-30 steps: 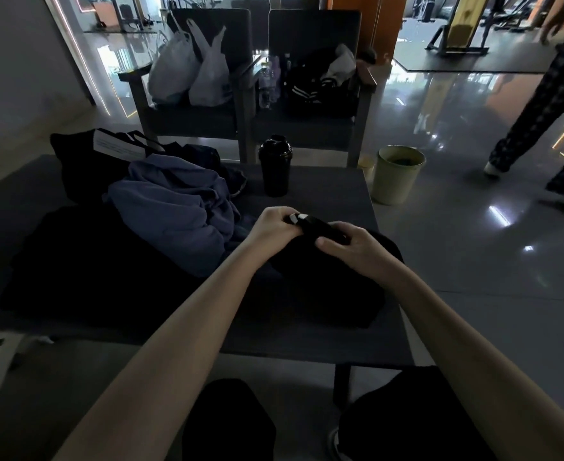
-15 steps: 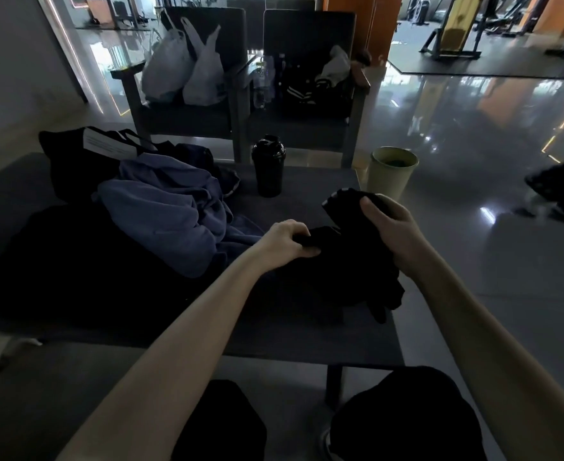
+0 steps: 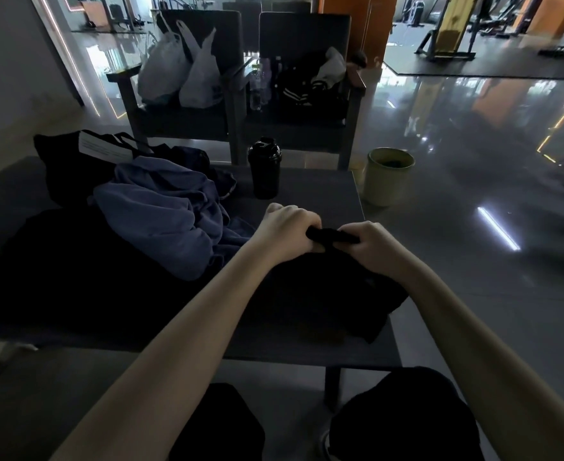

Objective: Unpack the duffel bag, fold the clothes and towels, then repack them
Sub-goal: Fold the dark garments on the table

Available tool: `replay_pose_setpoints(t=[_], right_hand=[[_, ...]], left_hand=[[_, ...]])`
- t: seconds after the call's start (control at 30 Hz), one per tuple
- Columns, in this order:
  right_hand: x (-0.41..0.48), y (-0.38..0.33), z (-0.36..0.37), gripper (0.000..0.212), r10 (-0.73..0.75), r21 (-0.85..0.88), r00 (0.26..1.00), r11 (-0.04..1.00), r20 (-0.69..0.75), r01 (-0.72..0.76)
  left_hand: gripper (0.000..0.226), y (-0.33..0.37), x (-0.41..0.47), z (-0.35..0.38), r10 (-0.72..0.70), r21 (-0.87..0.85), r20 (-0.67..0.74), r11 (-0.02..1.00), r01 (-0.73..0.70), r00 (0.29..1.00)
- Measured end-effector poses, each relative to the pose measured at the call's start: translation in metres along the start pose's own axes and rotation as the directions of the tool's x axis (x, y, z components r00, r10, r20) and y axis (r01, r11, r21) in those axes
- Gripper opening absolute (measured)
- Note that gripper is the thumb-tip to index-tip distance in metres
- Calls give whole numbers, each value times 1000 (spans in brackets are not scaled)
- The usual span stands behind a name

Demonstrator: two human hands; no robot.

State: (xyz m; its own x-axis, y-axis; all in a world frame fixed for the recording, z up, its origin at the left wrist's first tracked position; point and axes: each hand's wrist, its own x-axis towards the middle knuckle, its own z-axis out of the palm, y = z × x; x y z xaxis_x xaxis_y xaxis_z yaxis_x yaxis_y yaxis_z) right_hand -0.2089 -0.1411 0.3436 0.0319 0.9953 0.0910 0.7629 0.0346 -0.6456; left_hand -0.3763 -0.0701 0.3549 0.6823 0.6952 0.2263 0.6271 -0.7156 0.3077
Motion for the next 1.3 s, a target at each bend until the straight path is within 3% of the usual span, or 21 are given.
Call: replay_pose_setpoints(t=[0.13, 0.23, 0.27, 0.33, 0.4, 0.43, 0.47, 0.53, 0.6, 0.63, 0.73, 0.87, 0.93, 1.0, 1.1, 1.2, 1.3], right_hand=[[-4, -4, -5, 14, -62, 28, 992, 997, -107, 66], [-3, 2, -20, 17, -3, 99, 954, 994, -298, 34], [-3, 4, -27, 17, 28, 149, 944, 989, -328, 22], [-1, 7, -36, 17, 77, 253, 939, 967, -336, 11], [1, 4, -35, 17, 101, 363, 949, 932, -300, 16], [1, 0, -33, 18, 85, 390, 959, 921, -269, 28], [1, -4, -30, 22, 44, 391, 972, 919, -229, 50], [1, -12, -26, 36, -53, 359, 990, 928, -133, 98], [-1, -18, -24, 41, -107, 308, 994, 945, -39, 114], [-2, -19, -24, 41, -115, 286, 993, 952, -9, 113], [-5, -13, -29, 39, -63, 298, 998, 953, -12, 64], [-10, 0, -35, 20, 118, 414, 992, 906, -34, -94], [-12, 2, -33, 11, 144, 447, 989, 887, -24, -118], [-13, 2, -29, 12, 138, 440, 990, 890, -15, -118], [-9, 1, -30, 7, 111, 343, 981, 938, -162, -49], [-3, 0, -35, 14, 121, 347, 947, 938, -297, -11], [-1, -3, -39, 5, 138, 383, 911, 923, -388, 24]], left_hand=[[9, -7, 5, -12, -52, 143, 125, 989, 34, 991], [18, -30, 4, -26, -197, 215, 60, 960, 180, 978], [16, -39, 2, -30, -244, 127, 47, 963, 237, 969], [16, -53, -4, -35, -277, -247, 41, 928, 279, 960], [12, -50, -6, -33, -282, -587, 31, 772, 246, 959], [8, -44, -5, -31, -241, -630, 44, 746, 214, 970], [20, -35, -4, -27, -180, -614, 78, 766, 189, 981], [68, -19, 2, -12, -62, -577, 164, 803, 147, 984], [88, -4, 7, 2, 22, -604, 155, 793, 77, 988], [81, 0, 9, 7, 51, -598, 117, 801, 29, 992], [21, 6, 14, 6, 18, -406, 81, 914, 16, 997], [30, -5, 13, -1, -94, -308, 153, 941, 138, 984], [30, -8, 10, -4, -168, -462, 171, 856, 230, 971], [30, -6, 6, -9, -207, -650, 185, 707, 278, 961], [23, -3, 2, -17, -157, -754, 214, 601, 265, 964], [11, -5, 1, -24, -103, -646, 330, 700, 304, 938], [10, -14, 1, -26, -67, -458, 499, 826, 328, 864]])
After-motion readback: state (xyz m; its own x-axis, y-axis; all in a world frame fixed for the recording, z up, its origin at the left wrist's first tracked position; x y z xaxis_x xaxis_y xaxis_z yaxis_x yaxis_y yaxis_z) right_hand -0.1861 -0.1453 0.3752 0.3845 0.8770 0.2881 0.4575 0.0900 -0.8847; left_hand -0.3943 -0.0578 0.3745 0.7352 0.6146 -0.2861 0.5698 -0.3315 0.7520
